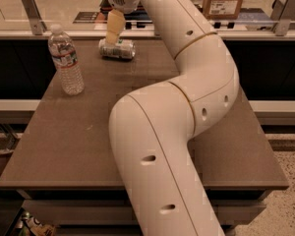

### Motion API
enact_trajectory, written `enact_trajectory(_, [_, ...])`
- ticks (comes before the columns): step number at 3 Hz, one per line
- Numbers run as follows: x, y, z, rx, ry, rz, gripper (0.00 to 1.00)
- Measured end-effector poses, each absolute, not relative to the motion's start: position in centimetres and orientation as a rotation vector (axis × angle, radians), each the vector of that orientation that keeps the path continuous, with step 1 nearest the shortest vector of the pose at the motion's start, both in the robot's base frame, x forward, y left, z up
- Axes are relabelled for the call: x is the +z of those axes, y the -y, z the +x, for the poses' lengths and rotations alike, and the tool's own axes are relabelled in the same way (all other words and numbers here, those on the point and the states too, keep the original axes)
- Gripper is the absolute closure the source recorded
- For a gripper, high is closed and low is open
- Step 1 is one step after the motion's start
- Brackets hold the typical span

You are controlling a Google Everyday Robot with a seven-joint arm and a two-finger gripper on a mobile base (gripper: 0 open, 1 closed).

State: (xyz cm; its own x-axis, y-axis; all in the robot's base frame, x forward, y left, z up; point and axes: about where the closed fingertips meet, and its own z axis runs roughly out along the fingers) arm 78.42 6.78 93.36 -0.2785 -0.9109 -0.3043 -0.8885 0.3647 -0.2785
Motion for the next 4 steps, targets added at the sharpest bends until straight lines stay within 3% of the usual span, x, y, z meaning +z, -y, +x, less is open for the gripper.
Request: enact_trajectory(4, [91.4,-6.9,79.2,-0.049,-2.247,-1.557,0.00])
